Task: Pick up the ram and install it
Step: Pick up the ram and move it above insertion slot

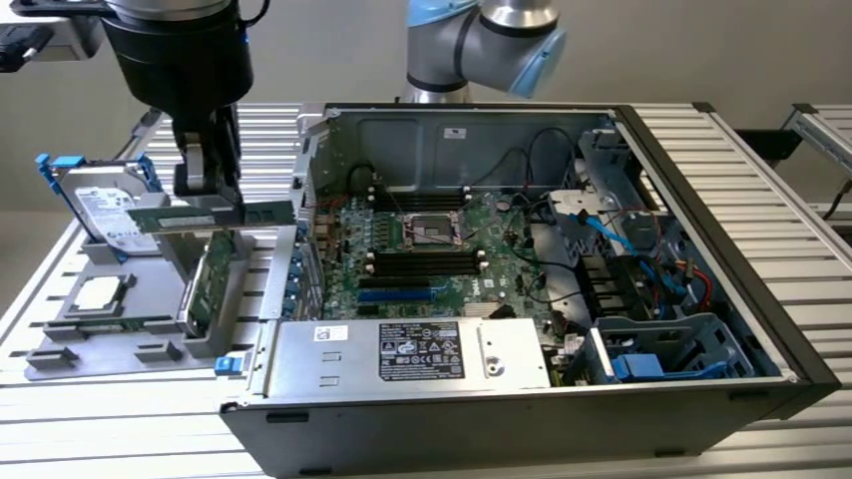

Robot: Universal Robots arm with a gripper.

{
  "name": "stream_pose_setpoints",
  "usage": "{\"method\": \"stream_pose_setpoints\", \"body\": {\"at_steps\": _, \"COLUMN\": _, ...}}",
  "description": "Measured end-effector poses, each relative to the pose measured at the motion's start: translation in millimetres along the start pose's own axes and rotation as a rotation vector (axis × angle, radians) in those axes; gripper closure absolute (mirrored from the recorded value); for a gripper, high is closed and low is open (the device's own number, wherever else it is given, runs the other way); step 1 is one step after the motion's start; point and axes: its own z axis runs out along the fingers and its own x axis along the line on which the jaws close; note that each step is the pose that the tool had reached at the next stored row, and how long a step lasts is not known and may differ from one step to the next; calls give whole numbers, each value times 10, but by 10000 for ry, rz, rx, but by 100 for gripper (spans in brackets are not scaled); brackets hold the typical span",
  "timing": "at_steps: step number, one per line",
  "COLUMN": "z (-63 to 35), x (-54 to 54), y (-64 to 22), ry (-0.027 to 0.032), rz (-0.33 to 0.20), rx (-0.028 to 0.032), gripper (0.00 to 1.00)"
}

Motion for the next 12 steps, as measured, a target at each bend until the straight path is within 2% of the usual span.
{"method": "stream_pose_setpoints", "body": {"at_steps": 12, "z": -87, "x": 43, "y": -538, "ry": -15, "rz": -2, "rx": 1, "gripper": 86}}
